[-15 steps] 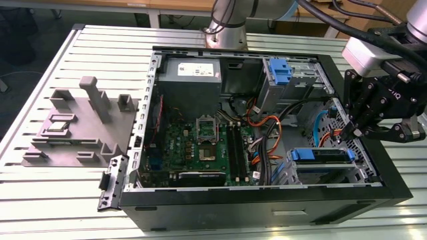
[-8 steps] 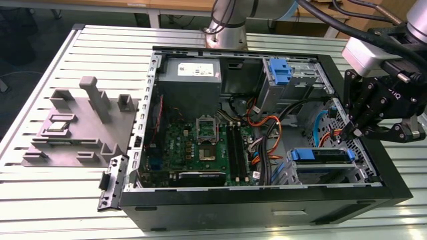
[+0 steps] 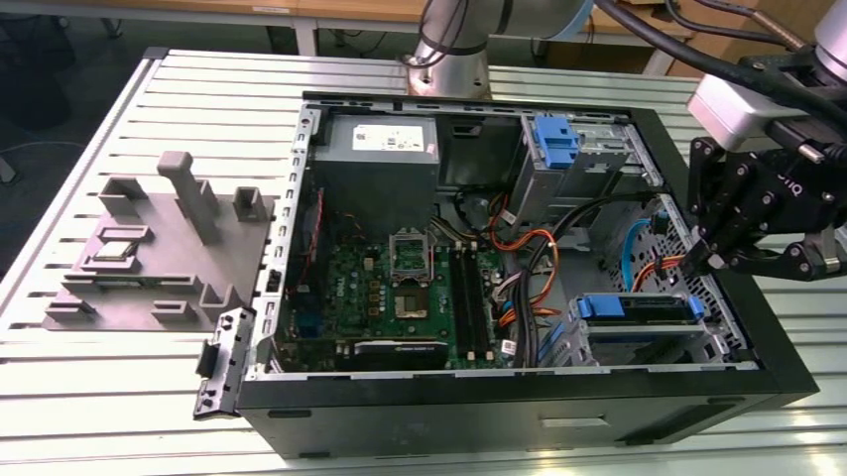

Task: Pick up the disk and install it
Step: 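Insert the first disk wire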

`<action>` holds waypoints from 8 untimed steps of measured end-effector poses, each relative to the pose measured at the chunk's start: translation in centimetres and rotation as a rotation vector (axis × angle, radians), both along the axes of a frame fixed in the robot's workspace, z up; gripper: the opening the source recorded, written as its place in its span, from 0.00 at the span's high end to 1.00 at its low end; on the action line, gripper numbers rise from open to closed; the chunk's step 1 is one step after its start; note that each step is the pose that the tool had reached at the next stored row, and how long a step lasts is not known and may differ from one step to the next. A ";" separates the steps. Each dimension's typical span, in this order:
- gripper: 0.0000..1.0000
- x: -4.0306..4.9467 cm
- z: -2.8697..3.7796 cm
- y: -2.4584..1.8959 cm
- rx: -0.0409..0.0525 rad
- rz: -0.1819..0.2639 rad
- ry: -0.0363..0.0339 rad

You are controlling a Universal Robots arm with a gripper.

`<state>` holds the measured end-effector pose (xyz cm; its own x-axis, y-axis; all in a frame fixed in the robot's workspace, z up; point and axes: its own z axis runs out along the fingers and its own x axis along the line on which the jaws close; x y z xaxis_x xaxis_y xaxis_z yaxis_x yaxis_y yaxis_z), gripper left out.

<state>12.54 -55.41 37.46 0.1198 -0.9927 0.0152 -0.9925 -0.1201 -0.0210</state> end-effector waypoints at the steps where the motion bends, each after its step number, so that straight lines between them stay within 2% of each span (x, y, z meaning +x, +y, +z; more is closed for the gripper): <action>1: 0.90 0.08 -0.08 0.07 0.0000 0.002 -0.0001; 6: 0.90 0.08 -0.44 0.08 -0.0001 0.078 -0.0039; 8: 0.90 0.08 -0.53 0.08 -0.0013 0.103 -0.0086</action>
